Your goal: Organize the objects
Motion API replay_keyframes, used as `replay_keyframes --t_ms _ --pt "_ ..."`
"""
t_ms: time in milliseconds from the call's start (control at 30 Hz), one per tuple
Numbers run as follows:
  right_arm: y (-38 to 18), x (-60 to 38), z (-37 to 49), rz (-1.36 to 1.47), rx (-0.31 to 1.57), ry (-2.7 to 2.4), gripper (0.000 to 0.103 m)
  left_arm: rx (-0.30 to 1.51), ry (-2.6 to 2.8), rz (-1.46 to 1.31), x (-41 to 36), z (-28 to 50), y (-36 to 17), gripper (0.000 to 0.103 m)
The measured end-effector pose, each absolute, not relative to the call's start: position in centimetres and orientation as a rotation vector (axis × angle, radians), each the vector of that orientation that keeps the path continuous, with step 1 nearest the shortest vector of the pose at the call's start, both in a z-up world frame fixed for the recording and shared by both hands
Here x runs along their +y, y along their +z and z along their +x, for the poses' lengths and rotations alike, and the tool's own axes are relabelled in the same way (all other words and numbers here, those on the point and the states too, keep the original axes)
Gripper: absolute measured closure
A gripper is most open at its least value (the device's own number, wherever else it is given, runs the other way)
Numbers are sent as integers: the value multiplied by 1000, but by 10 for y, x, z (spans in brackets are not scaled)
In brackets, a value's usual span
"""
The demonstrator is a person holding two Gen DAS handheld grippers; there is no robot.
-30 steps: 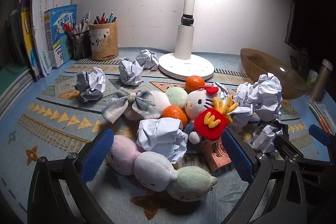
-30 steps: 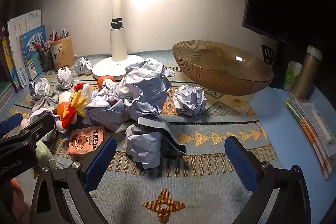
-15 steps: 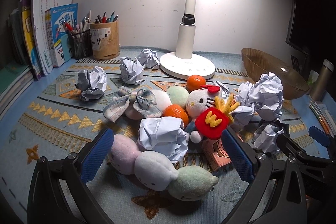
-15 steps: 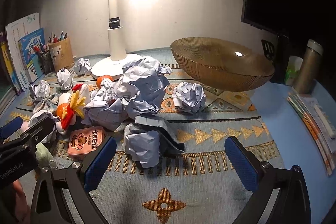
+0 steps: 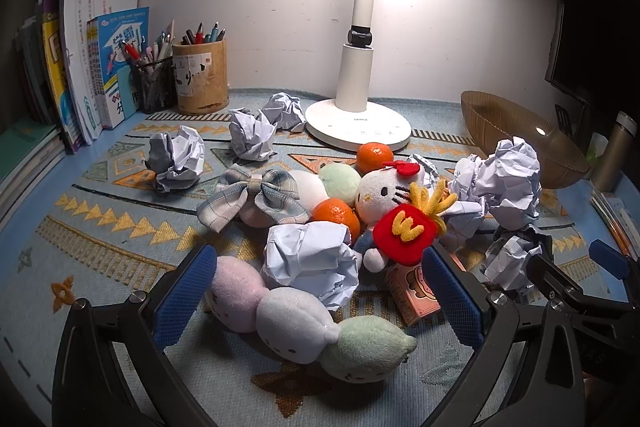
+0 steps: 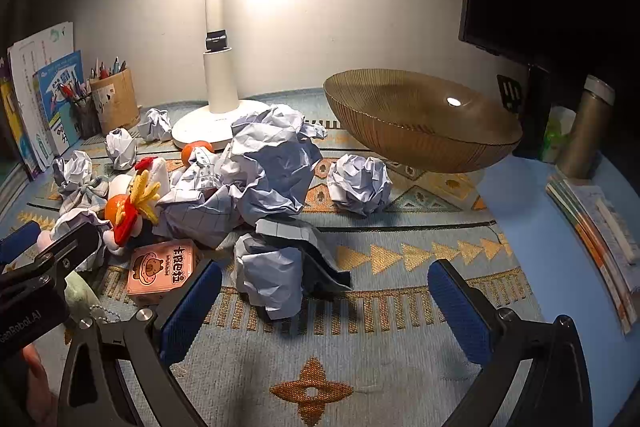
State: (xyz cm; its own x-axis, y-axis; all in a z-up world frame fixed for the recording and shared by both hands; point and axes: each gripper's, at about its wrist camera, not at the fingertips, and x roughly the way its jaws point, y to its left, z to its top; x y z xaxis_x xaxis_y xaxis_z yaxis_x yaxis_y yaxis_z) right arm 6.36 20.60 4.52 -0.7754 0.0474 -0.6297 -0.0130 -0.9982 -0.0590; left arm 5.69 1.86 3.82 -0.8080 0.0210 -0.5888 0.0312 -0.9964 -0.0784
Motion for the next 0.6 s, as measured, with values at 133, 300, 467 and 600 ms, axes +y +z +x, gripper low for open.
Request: replay_keyframes --t_ms 133,300,467,600 --pt "45 205 62 -1044 -80 2925 0 132 -2979 972 18 57 38 1" --pt "45 206 62 -1045 -78 2924 0 132 -2979 972 18 57 38 1" --pt "46 206 62 -1044 -79 2924 0 136 -2981 972 18 57 39 1" --pt "45 208 62 -1042 -68 2914 0 134 -2981 971 18 57 39 1"
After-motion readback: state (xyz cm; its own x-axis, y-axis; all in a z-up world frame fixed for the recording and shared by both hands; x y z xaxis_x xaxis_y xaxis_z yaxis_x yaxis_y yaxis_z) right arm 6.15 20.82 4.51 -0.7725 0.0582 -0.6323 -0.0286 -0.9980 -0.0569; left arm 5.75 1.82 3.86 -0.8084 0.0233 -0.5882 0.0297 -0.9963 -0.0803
